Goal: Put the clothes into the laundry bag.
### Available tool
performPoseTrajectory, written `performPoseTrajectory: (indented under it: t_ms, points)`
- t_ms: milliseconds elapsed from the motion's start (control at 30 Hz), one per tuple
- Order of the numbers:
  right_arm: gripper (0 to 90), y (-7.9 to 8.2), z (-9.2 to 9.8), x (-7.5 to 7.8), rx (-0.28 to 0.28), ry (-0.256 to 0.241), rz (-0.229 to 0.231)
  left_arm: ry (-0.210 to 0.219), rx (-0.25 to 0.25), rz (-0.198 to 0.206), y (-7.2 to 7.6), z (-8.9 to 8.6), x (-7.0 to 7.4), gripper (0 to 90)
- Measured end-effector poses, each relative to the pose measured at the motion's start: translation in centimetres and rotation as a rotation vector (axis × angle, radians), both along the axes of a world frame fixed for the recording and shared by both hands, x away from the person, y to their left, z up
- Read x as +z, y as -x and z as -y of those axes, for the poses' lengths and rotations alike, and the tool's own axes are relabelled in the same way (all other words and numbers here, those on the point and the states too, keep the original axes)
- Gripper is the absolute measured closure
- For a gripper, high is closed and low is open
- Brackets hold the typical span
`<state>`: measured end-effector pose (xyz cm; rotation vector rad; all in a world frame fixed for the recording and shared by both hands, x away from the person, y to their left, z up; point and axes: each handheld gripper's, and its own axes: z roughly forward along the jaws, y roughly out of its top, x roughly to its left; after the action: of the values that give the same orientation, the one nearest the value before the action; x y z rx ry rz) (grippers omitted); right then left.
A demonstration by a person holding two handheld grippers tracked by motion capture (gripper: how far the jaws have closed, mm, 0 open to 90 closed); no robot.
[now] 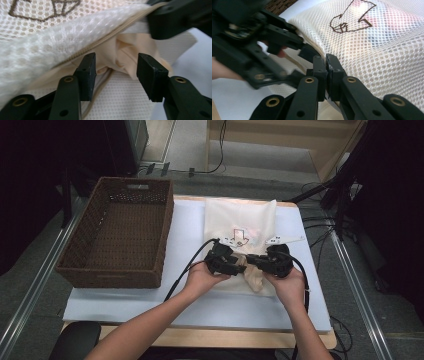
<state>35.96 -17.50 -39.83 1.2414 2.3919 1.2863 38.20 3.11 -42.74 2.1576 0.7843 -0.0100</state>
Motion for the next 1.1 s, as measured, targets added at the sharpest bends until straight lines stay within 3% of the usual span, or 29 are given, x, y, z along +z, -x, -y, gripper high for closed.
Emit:
performPoseTrajectory:
  t_ms: [200,367,633,767,900,1100]
  points:
    - [88.6,0.0,0.2,0.0,-0.004,0.000,-0.003,-0.012,-0.037,0.022,1.2,-0.7,1.3,48.1]
    - [88.6,0.0,0.1,0.0,-0.004,0.001,-0.002,-0.014,-0.073,0.031,2.4,-0.1,1.4,47.9]
    - [88.6,0.0,0.3,0.1,-0.007,-0.004,-0.003,-0.015,-0.116,0.007,3.3,2.3,-0.4,45.3]
    - [88.6,0.0,0.3,0.1,-0.007,-0.004,-0.001,-0.028,-0.102,0.013,3.2,3.2,-1.8,43.7]
    - [88.6,0.0,0.4,0.1,-0.011,-0.006,-0.003,-0.044,-0.093,0.044,3.2,4.2,-2.9,42.2]
    - [88.5,0.0,0.5,0.1,-0.016,-0.009,-0.005,-0.044,-0.065,0.040,2.8,5.0,-4.5,43.4]
